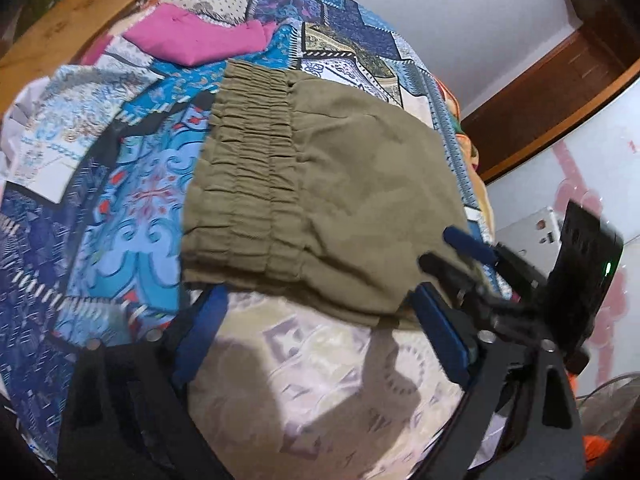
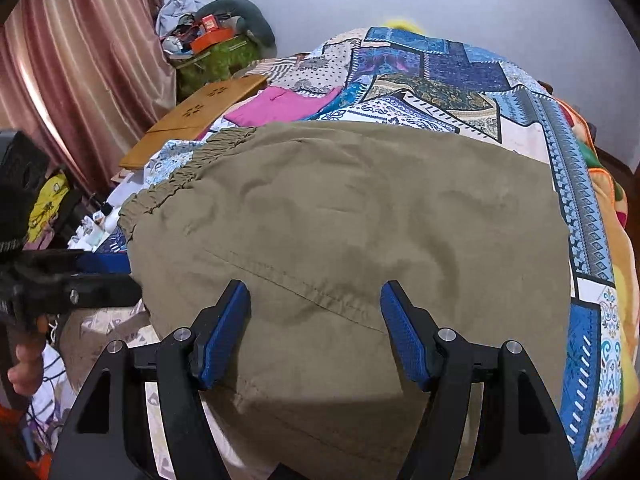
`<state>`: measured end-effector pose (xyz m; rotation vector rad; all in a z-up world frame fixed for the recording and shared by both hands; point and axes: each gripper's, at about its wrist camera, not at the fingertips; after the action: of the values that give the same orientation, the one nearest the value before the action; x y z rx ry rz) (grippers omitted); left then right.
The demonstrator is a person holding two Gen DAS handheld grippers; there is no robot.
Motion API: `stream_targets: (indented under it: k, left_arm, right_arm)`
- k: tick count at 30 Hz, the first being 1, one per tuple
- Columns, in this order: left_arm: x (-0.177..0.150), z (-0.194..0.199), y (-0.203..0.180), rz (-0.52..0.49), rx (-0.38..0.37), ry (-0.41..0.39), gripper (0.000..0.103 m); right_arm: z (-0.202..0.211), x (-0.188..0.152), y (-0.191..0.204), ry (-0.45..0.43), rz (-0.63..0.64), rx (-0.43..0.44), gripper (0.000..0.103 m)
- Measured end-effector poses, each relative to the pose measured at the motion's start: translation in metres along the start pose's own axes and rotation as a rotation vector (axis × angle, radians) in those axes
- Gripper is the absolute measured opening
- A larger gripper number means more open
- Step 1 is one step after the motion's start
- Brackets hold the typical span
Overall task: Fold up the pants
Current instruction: 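Lift the waistband with the left gripper and fold it toward the right gripper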
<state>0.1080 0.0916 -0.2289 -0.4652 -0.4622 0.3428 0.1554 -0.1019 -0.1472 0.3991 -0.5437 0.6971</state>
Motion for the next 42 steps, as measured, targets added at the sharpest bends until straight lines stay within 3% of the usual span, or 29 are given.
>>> stream_targets:
  k: [8,11,13,18,22,29,34,42]
  left_arm:
    - [0.030,-0.014,-0.001,0.068,-0.044,-0.005,0.095]
    - [0.038,-0.016,0.001,0.085,0.005,-0.030,0.073]
    - [0.040,-0.016,0.002,0.080,0.077,-0.047,0.054]
    - [0.039,-0.008,0.012,0.105,0.072,-0.079,0.045]
    - [0.037,0.009,0.007,0.036,0.181,-0.157,0.043]
    - [0.039,0.041,0.002,-0.117,0.470,-0.314,0.042]
    - [0.040,0.057,-0.008,-0.200,0.587,-0.397,0.040]
    - [0.044,0.078,-0.075,-0.347,0.477,-0.491,0.035]
  right_arm:
    - [-0.001,-0.001,0.000,-0.004,0.010,0.019,0.066]
    - [-0.001,-0.001,0.001,-0.006,0.009,0.021,0.066]
    - [0.000,-0.002,0.000,-0.007,0.006,0.024,0.066]
    - [0.001,-0.002,0.000,-0.008,0.000,0.025,0.066]
    - [0.002,-0.001,0.003,-0.002,-0.003,0.044,0.065]
    - [0.008,-0.001,0.012,-0.005,0.018,0.041,0.066]
    - [0.013,-0.004,0.009,-0.008,0.006,0.039,0.065]
    - [0.021,-0.016,-0.003,-0.009,-0.036,0.006,0.066]
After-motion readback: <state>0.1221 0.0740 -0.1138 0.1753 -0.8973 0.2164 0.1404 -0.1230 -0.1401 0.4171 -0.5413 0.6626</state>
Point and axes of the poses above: each gripper's, at about its wrist camera, not at the fingertips, and z roughly against the way its jaws point, y to its left, x to its top, and after that the axes turned 3 degrees about z, right-handed
